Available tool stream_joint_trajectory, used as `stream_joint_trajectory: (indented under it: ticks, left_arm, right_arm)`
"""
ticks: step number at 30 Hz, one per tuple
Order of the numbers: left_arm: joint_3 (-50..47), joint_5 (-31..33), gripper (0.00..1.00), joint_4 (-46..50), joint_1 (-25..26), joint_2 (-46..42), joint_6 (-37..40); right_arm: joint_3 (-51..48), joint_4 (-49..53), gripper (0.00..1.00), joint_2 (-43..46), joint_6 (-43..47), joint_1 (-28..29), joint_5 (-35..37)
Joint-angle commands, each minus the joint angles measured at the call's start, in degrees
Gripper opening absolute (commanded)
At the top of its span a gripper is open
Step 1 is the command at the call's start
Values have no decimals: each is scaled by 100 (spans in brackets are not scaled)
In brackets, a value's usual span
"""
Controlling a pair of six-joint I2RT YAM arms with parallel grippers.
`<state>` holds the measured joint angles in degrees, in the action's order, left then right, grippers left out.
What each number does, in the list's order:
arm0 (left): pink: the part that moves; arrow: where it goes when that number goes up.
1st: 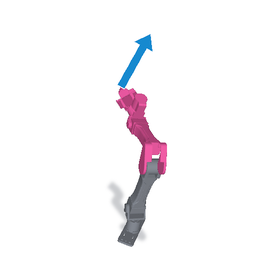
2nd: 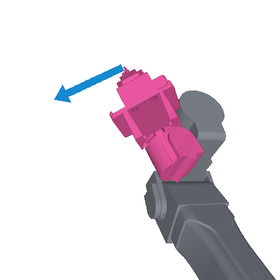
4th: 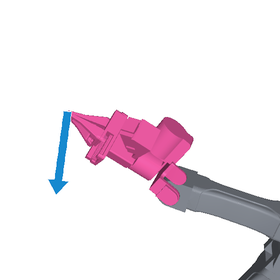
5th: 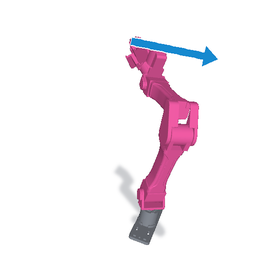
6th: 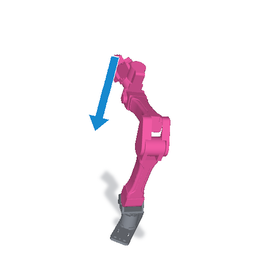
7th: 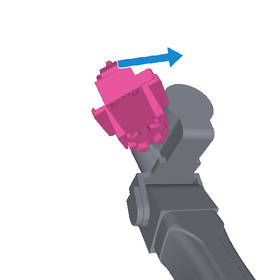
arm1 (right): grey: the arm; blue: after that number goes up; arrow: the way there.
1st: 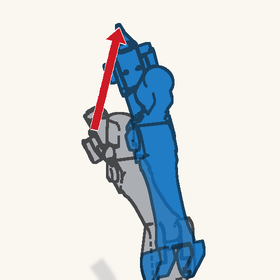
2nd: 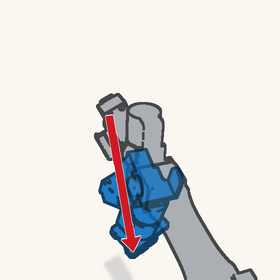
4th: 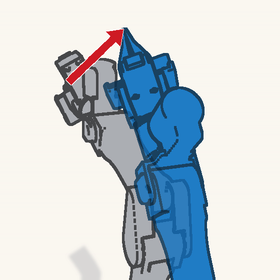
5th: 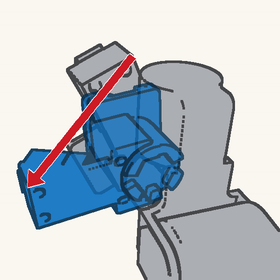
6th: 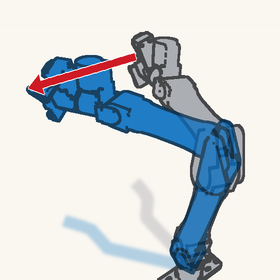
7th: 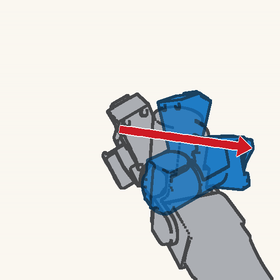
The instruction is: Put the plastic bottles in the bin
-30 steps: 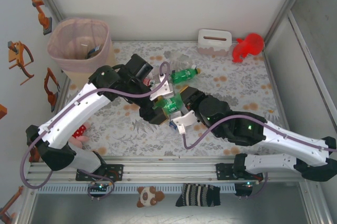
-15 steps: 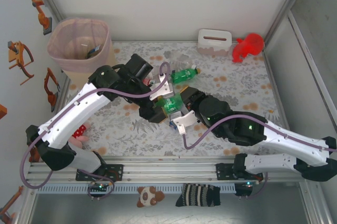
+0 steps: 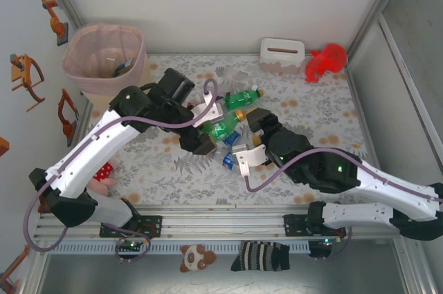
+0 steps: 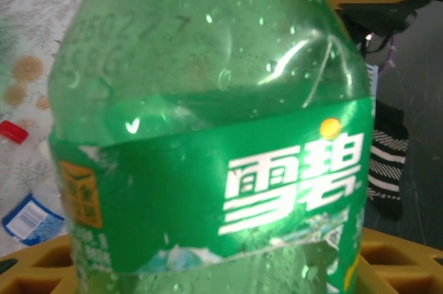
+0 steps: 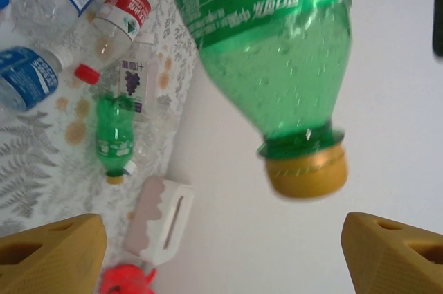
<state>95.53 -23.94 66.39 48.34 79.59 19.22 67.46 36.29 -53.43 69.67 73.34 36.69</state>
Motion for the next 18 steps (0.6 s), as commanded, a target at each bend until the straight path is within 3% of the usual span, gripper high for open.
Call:
stream_joint_trajectory:
  ticks: [1, 9, 18]
  left_arm:
    - [-175, -34, 43, -376, -211, -279, -215]
    - [-593, 569, 43, -1435, -864, -705, -947]
    - [-221, 1230, 43, -1711, -1994, -672, -1522]
  right_arm:
    - [205, 121, 87, 245, -1650, -76, 30]
    - [215, -2, 87, 319, -5312, -210, 727]
    - [304, 32, 87, 154, -6485, -375, 824]
